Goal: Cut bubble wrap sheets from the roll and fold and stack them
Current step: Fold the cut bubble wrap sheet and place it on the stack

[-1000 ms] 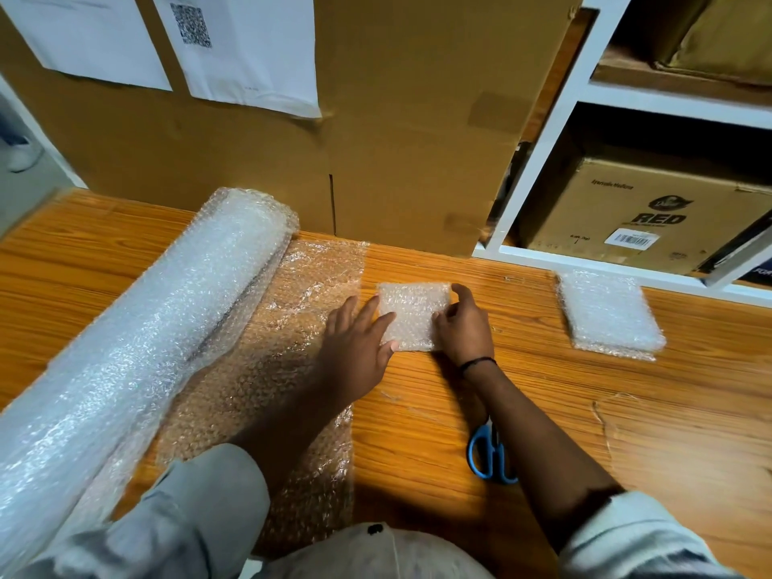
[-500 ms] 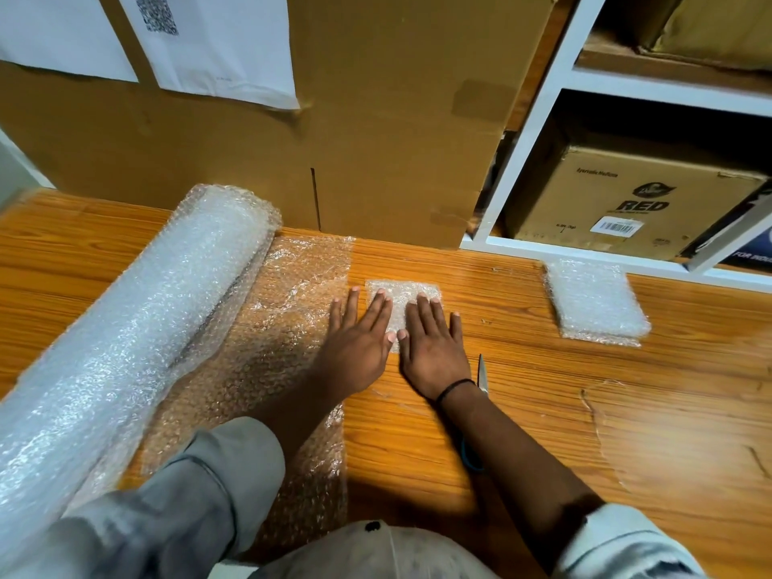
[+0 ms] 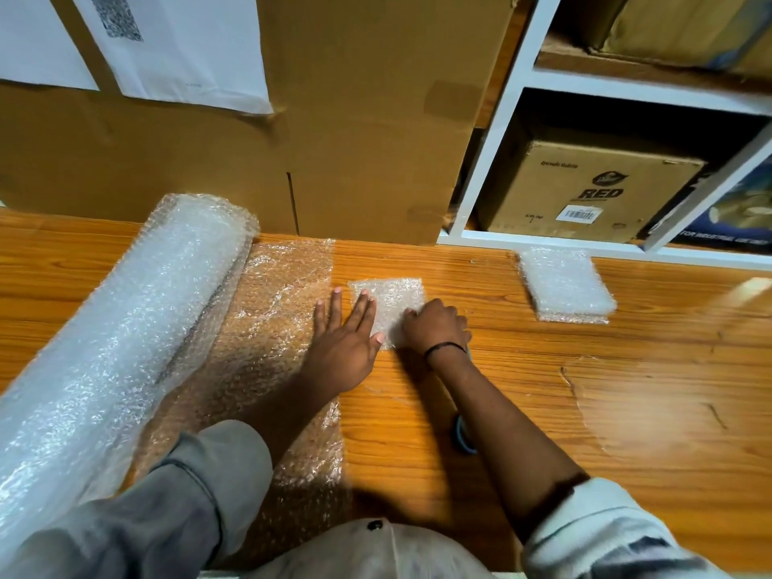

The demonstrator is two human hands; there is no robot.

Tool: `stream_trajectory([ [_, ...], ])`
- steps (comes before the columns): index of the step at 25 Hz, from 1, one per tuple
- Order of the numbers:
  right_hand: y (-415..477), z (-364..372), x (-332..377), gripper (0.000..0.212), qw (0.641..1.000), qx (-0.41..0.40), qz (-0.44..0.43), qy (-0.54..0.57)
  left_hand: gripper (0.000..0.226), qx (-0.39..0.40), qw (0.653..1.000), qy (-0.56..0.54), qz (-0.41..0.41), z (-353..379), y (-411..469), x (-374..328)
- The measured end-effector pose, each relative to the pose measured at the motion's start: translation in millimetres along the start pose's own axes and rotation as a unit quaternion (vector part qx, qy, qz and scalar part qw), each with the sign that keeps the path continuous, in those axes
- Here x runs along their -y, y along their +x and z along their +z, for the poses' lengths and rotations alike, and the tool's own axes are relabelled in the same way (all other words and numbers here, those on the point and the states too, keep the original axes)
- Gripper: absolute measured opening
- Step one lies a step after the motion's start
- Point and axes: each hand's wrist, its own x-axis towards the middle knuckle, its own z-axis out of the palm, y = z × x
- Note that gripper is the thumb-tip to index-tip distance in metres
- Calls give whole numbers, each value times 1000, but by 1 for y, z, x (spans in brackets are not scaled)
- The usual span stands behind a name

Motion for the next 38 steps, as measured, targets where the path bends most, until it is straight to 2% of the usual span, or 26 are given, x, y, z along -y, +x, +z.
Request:
stream_trajectory([
  [3,14,3,5,52,995,34,18,88,76,8,1000,-2,2,-1,1,1],
  [8,14,3,2,41,978,-8,-12,206,70,14,1000,-18,7,-5,1,3],
  [11,3,5,-2,54,976,-37,-61,205,70,16,1000,-21,9,-7,0,2],
  [14,-3,13,-4,64,976,-72,-138,151,71,15,999,-34,17,-9,0,5],
  [17,-5,16,-10,60,971,-102,-183,117,72,9,998,-46,31,-13,-1,6],
  [22,3,-3,-28,50,954,-169,-184,168,74,-1,997,-47,65,-22,8,-2],
  [28,38,-62,-70,45,938,-205,-169,223,73,-22,996,-49,66,-51,55,-64],
  [34,84,-126,-156,41,924,-228,-154,264,70,-31,995,-75,60,-62,102,-172],
  [38,117,-154,-205,42,928,-211,-139,275,70,-23,995,-84,42,-59,132,-230],
])
